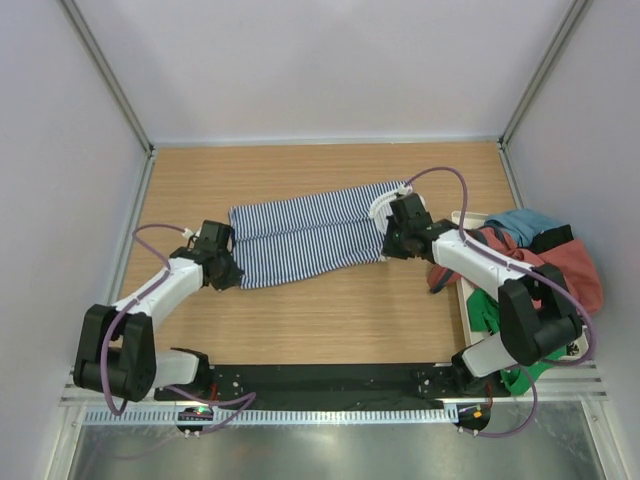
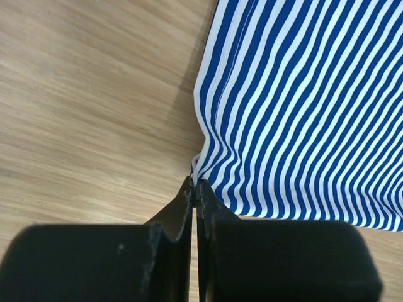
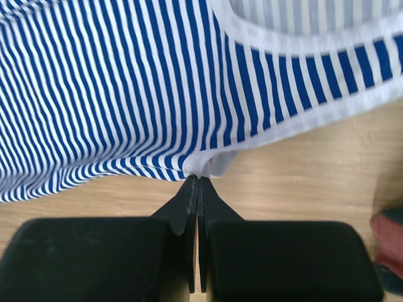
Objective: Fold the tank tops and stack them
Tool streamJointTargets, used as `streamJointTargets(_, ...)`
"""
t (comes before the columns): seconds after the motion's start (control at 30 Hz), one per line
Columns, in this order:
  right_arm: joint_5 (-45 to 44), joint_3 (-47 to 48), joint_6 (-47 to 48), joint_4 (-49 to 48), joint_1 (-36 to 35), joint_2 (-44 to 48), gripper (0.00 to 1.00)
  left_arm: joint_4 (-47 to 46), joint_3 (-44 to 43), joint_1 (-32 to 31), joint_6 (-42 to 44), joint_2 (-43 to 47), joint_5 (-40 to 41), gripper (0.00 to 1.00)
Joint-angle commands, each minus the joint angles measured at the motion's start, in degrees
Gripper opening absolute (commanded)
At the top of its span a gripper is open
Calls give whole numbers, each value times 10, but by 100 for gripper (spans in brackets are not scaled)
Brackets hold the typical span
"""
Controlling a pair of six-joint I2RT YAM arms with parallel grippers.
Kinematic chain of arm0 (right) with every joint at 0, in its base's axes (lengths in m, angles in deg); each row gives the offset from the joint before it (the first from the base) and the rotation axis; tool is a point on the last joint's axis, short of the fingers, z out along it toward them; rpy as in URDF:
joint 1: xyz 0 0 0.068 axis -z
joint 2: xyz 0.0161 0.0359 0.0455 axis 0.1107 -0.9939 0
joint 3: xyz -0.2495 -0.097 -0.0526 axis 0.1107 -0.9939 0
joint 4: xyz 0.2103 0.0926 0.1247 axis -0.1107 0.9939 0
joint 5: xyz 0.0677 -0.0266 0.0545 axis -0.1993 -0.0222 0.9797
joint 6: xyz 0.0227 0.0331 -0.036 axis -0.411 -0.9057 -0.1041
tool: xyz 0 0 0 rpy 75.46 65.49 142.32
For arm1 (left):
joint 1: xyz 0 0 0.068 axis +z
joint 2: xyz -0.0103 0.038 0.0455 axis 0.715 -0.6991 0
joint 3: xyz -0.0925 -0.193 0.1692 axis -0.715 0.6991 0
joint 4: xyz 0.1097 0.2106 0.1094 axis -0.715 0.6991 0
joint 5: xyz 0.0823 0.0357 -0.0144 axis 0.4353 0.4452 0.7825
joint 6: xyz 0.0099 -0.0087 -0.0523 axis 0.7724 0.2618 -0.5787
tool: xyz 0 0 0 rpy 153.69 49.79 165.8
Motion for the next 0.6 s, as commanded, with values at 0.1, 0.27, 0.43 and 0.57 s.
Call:
streamJointTargets(0.1,-25,112,31,11,14,-75,1,22,-86,0,15,-31,49,0)
streamJointTargets(0.27,-25,166,31,18,22,-118,1,30,-139,8,20,-65,59,0)
streamJointTargets(0.43,-36,217,30,27,29,-162,1,29,-185,18,20,-108,74,0)
streamJointTargets(0.57,-30,247,32,31,42,-187,1,24,-215,26,19,-151,77,0)
